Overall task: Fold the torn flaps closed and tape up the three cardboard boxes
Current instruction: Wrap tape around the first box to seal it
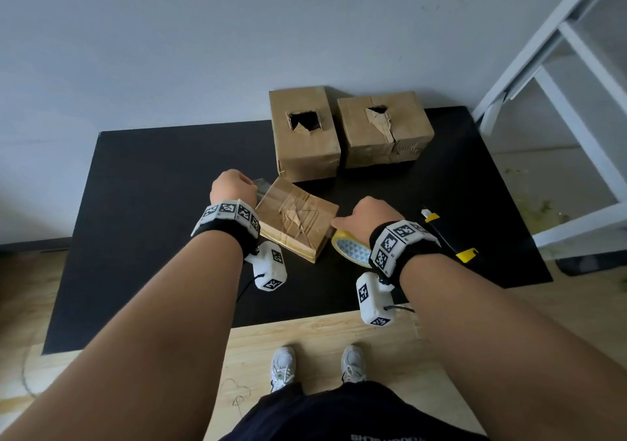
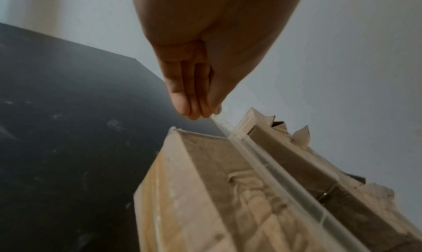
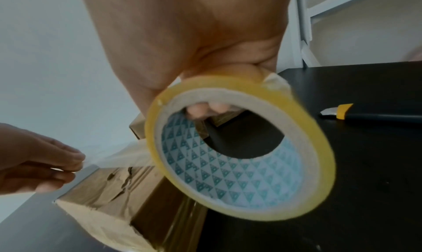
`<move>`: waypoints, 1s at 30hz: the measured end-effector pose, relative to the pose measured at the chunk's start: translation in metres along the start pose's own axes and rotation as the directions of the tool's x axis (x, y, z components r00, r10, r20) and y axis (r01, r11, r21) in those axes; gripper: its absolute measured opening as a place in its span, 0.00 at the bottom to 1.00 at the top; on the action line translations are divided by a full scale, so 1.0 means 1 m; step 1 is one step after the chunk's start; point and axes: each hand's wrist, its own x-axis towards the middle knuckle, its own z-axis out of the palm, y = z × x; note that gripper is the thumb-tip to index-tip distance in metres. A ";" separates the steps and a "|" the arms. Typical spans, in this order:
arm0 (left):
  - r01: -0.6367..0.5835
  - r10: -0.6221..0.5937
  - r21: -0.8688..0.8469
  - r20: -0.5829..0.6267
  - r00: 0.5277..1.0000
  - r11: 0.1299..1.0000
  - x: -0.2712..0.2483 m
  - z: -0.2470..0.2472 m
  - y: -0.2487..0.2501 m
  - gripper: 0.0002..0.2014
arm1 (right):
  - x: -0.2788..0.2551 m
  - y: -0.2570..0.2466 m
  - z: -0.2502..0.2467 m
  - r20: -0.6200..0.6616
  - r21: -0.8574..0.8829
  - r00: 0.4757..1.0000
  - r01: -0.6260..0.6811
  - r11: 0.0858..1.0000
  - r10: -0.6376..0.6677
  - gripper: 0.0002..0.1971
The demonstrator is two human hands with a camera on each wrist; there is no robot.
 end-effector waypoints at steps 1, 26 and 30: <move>0.010 -0.010 0.008 0.006 1.000 1.000 0.001 0.001 -0.002 0.05 | 0.001 -0.002 0.001 -0.009 -0.007 1.000 0.007 1.000 -0.007 0.23; -0.112 0.110 0.016 0.069 0.991 0.994 -0.001 0.036 -0.015 0.16 | 0.014 -0.007 0.022 0.049 0.003 0.993 -0.109 0.994 0.109 0.22; -0.183 0.161 0.112 0.178 0.971 0.977 -0.009 0.043 -0.013 0.15 | 0.013 -0.008 0.024 0.057 0.034 0.993 -0.109 0.994 0.107 0.24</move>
